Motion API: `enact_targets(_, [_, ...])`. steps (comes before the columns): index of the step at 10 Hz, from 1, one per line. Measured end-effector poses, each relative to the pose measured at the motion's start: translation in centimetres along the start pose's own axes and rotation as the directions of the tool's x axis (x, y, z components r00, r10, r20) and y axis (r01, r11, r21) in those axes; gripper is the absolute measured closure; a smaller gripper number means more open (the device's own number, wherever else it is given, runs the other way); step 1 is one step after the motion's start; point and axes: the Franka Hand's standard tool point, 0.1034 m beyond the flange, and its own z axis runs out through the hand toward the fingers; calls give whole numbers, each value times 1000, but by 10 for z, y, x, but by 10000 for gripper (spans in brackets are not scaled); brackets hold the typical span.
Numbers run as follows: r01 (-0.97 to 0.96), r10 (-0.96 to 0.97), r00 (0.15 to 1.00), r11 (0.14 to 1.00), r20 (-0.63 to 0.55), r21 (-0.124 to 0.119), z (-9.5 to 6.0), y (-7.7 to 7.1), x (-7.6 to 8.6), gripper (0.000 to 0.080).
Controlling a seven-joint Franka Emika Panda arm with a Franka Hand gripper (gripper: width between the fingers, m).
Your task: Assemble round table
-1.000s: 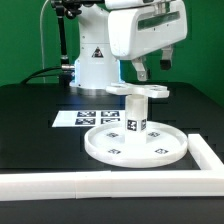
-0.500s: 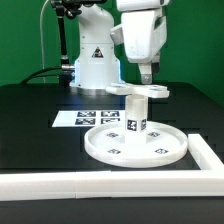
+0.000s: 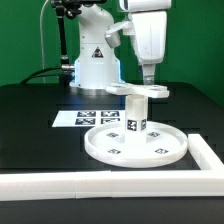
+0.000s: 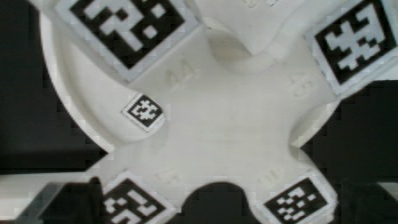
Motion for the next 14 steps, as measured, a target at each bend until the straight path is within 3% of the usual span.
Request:
enact_targets(5, [-37, 37, 999, 999, 1, 10, 6, 3, -15, 151])
enact_targets(14, [-113, 112, 994, 993, 6, 29, 18, 1, -19, 162])
